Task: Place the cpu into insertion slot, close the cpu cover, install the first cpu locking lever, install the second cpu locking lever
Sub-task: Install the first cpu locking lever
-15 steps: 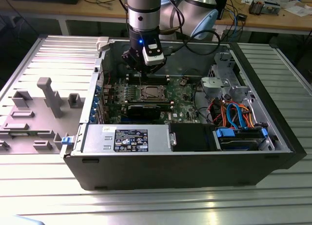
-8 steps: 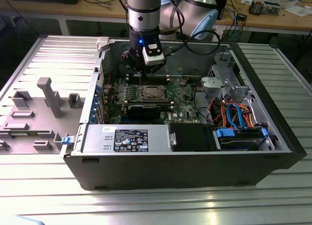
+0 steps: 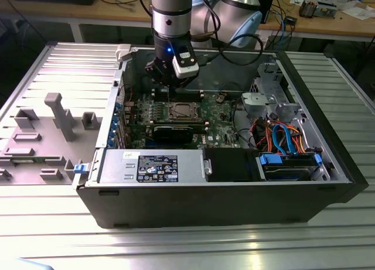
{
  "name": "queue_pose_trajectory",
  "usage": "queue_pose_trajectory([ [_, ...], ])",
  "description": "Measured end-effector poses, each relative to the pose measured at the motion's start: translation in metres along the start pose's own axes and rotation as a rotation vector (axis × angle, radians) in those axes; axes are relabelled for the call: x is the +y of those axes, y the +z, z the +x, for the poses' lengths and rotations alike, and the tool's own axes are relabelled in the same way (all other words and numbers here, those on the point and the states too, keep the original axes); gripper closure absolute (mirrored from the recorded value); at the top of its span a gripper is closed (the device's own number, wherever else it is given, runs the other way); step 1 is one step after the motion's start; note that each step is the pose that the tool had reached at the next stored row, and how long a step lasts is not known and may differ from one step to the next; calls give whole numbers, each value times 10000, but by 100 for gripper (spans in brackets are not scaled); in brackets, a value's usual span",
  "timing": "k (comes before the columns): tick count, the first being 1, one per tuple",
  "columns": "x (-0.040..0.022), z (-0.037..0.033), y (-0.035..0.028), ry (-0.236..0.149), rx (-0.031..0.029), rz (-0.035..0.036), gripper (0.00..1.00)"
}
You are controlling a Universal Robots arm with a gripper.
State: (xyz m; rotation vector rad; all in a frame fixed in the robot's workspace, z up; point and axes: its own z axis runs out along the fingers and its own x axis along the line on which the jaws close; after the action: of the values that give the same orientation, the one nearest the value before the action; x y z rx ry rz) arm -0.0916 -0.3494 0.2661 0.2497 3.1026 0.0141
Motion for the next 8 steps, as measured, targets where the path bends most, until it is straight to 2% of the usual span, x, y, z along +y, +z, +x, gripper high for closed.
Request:
queue_pose_trajectory([
  [3,-12,72,-1,-34,2,-18,89],
  [8,-21,128,-2,-110,9,-50,89],
])
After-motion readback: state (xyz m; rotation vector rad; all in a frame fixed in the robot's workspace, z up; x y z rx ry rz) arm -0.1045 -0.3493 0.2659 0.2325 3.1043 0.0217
